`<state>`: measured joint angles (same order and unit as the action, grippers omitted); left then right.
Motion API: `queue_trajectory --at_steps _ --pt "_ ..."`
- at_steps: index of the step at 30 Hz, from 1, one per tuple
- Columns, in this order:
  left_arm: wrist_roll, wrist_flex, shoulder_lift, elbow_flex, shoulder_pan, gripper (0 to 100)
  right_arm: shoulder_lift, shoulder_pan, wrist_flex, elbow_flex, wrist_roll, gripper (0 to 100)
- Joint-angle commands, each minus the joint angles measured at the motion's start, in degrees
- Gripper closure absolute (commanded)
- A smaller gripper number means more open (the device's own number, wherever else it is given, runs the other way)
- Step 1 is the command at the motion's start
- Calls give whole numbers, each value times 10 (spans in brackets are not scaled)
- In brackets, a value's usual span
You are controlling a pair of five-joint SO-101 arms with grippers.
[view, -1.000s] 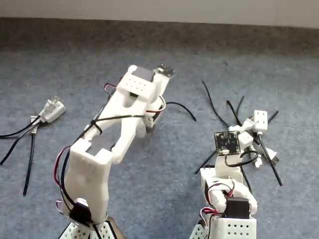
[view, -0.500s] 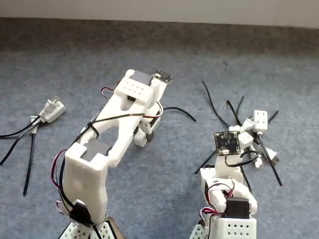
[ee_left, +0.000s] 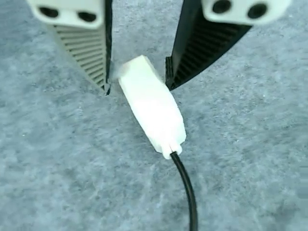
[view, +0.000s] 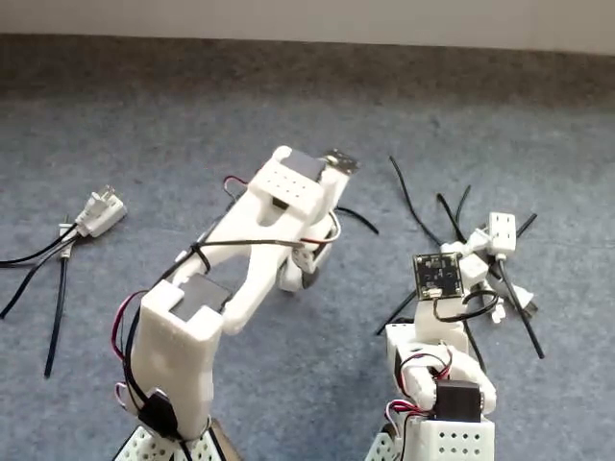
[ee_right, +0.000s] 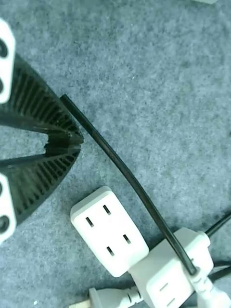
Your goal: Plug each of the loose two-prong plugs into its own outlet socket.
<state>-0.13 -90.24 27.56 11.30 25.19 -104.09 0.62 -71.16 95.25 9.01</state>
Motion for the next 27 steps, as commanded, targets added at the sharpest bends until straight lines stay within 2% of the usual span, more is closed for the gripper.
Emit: queue_trajectory --at_steps 1,10,16,24,27 --pt "4 -14 -36 7 29 807 -7 -5 -2 82 -2 992" --pt "2 -13 -139 1 50 805 -7 -5 -2 82 -2 992" --pt "1 7 -150 -35 56 804 -7 -5 -2 82 -2 992" --pt "5 0 -157 -44 -71 807 -7 -5 -2 82 -2 992" --pt "5 -1 -200 -43 -115 806 -7 -5 -2 82 -2 992"
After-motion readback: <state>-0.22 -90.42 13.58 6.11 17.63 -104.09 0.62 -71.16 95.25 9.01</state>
